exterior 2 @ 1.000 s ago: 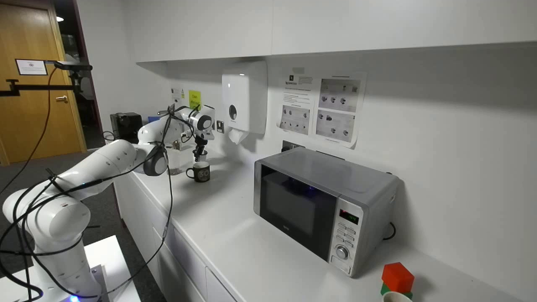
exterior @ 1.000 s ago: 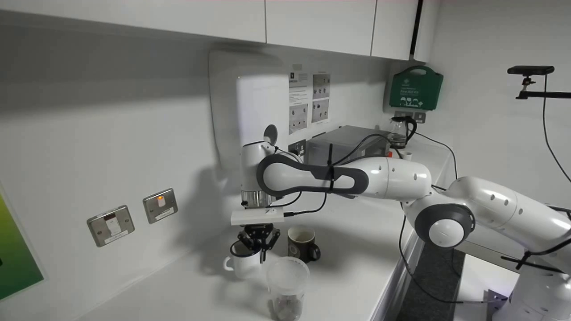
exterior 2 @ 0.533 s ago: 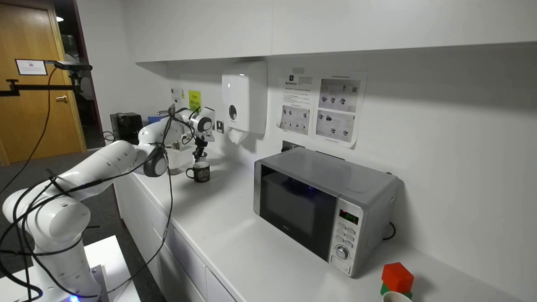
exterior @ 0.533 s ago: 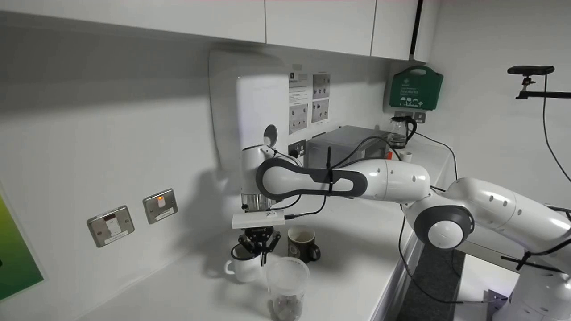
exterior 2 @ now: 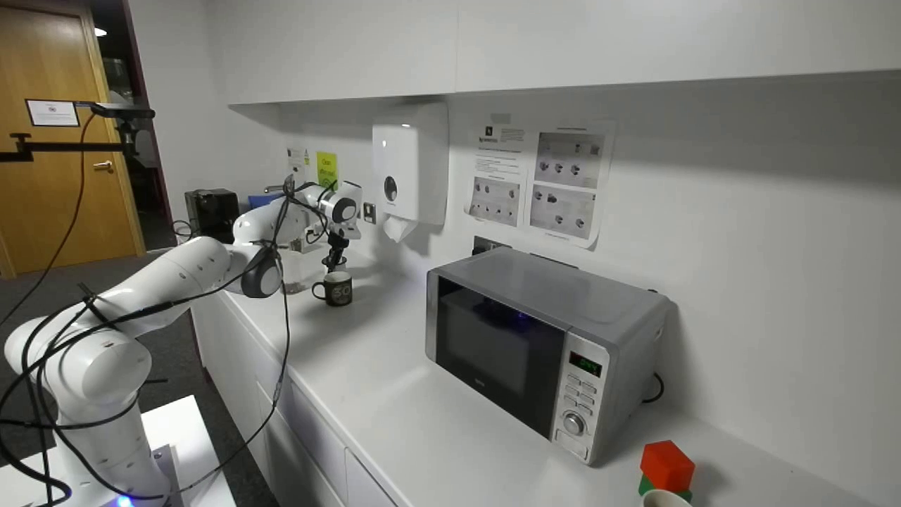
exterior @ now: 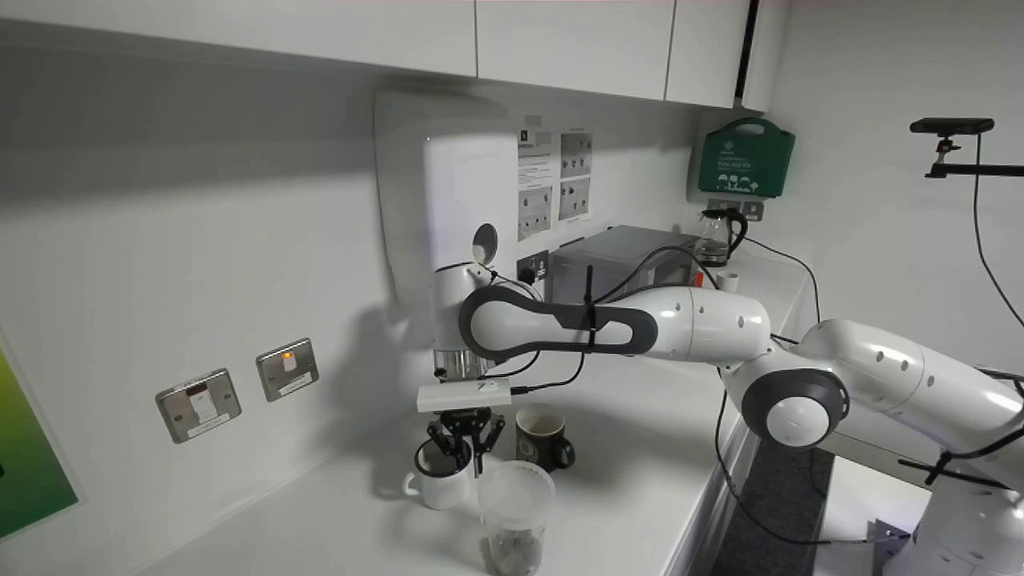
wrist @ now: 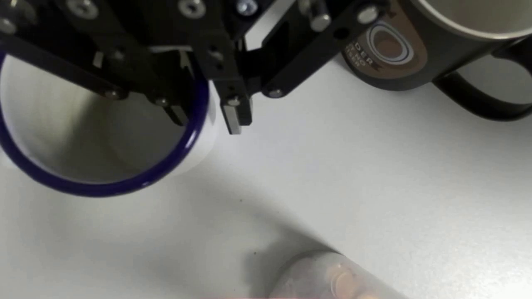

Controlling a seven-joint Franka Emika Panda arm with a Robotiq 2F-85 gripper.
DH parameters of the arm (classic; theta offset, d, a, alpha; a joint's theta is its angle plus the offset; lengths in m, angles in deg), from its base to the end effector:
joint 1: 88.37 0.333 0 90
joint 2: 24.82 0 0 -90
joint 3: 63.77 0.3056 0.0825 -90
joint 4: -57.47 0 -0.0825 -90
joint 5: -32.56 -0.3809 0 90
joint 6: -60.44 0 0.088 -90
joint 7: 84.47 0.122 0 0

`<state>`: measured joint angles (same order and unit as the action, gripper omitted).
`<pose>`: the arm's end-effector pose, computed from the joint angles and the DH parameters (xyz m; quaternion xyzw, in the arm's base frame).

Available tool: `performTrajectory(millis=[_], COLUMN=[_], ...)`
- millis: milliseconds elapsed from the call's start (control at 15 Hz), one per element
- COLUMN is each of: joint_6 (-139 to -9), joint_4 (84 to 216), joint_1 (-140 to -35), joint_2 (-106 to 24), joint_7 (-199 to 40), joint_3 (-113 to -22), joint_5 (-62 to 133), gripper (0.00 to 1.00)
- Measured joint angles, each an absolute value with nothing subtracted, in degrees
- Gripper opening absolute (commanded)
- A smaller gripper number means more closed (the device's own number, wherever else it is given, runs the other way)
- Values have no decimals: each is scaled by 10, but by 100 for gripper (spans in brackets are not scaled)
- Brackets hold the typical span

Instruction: Pour the contents in the white mug into the cup.

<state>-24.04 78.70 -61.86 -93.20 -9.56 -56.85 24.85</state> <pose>0.6657 0.3905 0.3297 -0.9155 0.3806 0.1234 0.0417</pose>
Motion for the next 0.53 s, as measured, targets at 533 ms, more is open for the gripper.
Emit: performTrajectory(millis=[533], joint_6=[-237], joint_4=[785], joint_1=[-622], joint_2=[-927], joint_7=[-95], joint_3=[-568], joint_5=[248], gripper=[100])
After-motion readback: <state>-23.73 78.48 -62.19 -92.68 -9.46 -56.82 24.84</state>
